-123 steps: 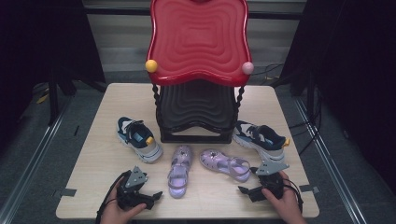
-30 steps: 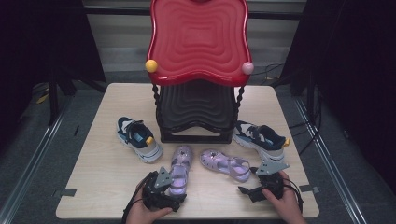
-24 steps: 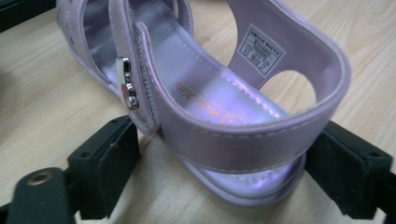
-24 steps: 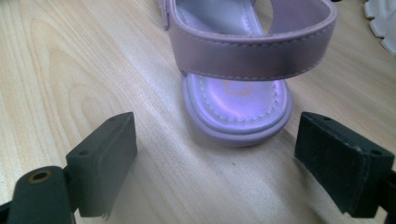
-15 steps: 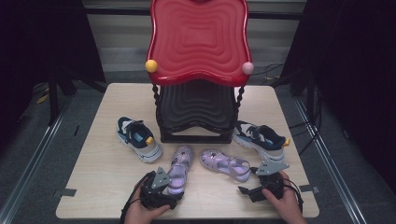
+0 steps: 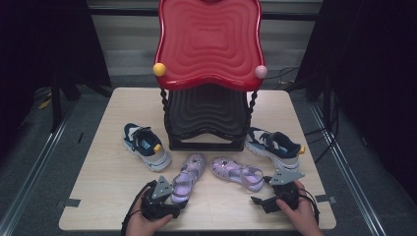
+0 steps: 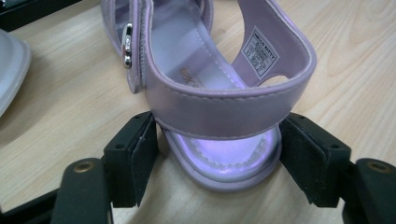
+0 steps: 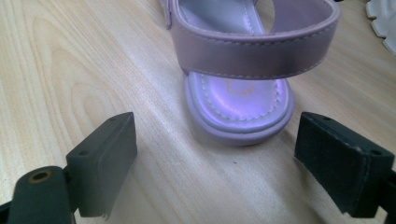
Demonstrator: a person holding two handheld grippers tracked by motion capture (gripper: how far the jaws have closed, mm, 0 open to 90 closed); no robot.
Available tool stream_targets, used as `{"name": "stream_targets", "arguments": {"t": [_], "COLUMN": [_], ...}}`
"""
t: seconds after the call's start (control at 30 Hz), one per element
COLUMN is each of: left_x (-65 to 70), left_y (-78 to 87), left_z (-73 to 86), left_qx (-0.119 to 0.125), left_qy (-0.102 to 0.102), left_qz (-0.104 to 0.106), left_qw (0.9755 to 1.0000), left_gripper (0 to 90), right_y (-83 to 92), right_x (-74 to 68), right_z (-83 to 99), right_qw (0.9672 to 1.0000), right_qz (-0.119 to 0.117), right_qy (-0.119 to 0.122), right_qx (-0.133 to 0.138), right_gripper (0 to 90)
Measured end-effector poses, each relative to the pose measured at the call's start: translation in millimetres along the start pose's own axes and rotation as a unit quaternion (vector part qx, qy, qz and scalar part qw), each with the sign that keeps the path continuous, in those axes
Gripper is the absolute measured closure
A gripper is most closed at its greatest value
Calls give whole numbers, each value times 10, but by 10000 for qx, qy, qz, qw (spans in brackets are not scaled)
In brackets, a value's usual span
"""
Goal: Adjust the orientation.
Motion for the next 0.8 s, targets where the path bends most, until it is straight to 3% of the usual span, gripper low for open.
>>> {"name": "stream_targets", "arguments": {"t": [0.07,0.5,0.8], "left_x": [-22,-144,-148], "left_y": [17,89,97], "left_z": [18,85,91], "left_qx": [-56,4,3], "left_qy": [-35,272,325], "left_qz": [-24,-72,-121], "left_qw": [10000,9996,9994], "left_gripper": [312,367,372], "right_y": [0,1,3], "right_x": [0,-2,-5], "right_z": [0,3,5], "right_qw": [10000,10000,10000], "right_qz": [-1,-8,-20], "right_qy": [0,18,27], "right_qx": [-1,1,3], "right_gripper": [127,127,127]}}
Point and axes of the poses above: each handheld gripper's, and its own axes: y roughly backward along the jaws, z roughly out of its underside, x roughly to its right, the point moved 8 cm from there along -y, roughly forward along the jaws, and after that the axes turned 10 degrees about -x, right-handed, at the moved point
